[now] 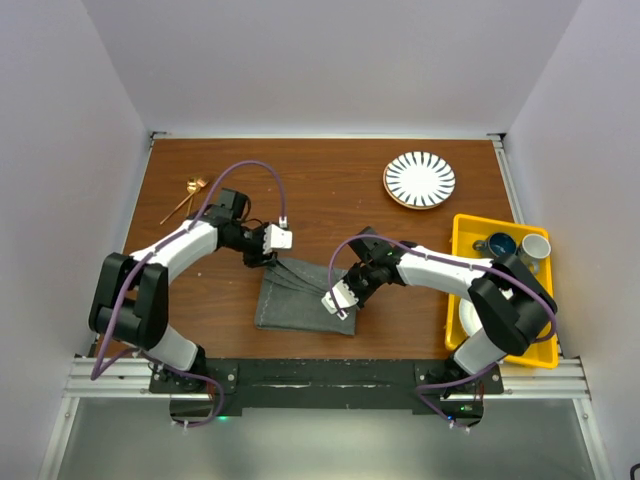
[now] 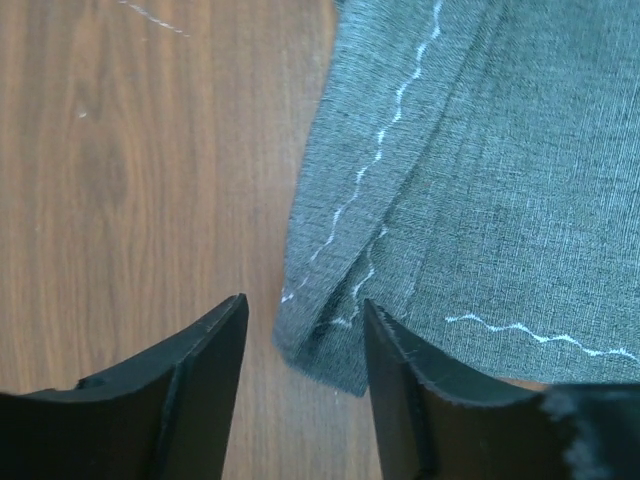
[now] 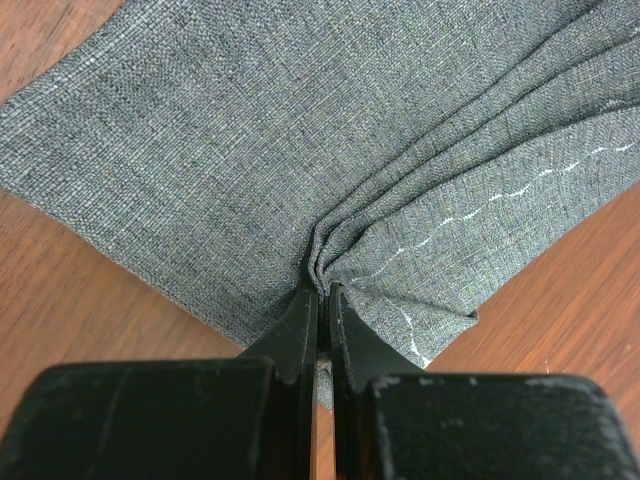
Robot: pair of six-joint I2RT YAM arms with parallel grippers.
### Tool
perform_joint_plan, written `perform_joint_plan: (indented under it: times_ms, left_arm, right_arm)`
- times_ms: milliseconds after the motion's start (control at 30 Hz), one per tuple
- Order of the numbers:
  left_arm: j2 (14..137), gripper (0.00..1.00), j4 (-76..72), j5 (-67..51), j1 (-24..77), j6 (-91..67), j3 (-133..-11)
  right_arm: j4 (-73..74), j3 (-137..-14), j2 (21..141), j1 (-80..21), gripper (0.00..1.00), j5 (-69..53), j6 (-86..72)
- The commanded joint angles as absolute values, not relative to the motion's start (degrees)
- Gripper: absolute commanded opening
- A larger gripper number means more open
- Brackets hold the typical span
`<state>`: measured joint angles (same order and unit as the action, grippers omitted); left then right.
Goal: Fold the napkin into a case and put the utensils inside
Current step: Fold the lower triangle-folded napkin at the center of the board.
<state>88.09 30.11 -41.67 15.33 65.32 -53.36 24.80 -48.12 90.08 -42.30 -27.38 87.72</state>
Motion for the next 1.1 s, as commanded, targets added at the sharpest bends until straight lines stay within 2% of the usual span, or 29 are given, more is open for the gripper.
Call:
perform_joint_plan:
  times_ms: [0, 33, 67, 133, 167, 200, 533, 833, 867, 1000, 1067]
  left_arm:
    - [88.9, 0.43, 30.1, -40.9, 17.7, 69.1, -54.7]
    - [88.9, 0.39, 30.4, -40.4, 18.3, 69.5, -54.6]
    - [88.8, 0.27, 31.5, -40.3, 18.9, 70.4, -54.4]
    - [88.0, 0.14, 33.6, -40.6, 19.0, 71.5, -54.3]
    - [87.5, 0.04, 34.4, -41.0, 19.0, 71.6, -54.2]
    - [86.8, 0.01, 35.2, -41.3, 19.0, 71.2, -53.9]
    - [79.8, 0.0, 40.3, -43.7, 19.9, 69.7, -50.5]
    - [82.0, 0.0, 33.1, -40.4, 22.3, 64.7, -43.7]
    - [82.3, 0.0, 31.9, -39.9, 22.8, 63.6, -43.1]
    - [84.9, 0.0, 30.4, -39.0, 24.0, 60.6, -42.7]
    - [85.3, 0.0, 29.0, -38.7, 24.4, 58.6, -42.3]
  right_arm:
    - [24.8, -50.3, 88.7, -41.9, 0.0, -26.9, 86.5]
    - [24.9, -50.4, 88.5, -42.0, 0.0, -27.0, 86.0]
    - [24.5, -50.8, 88.2, -42.1, 0.0, -27.2, 84.7]
    - [24.6, -51.2, 87.4, -42.0, 0.0, -27.3, 83.9]
    - [24.5, -51.4, 86.9, -42.0, 0.0, -27.3, 82.9]
    - [24.5, -51.5, 86.5, -42.0, 0.0, -27.5, 82.4]
    - [27.0, -50.0, 81.0, -41.7, 0.0, -28.4, 80.9]
    - [22.3, -44.1, 83.1, -41.7, 0.0, -25.2, 81.7]
    - [22.1, -43.9, 83.1, -41.7, 0.02, -24.9, 81.5]
    - [22.8, -45.3, 83.0, -41.6, 0.24, -24.1, 77.9]
    - [24.1, -46.8, 81.7, -41.4, 0.31, -23.9, 74.3]
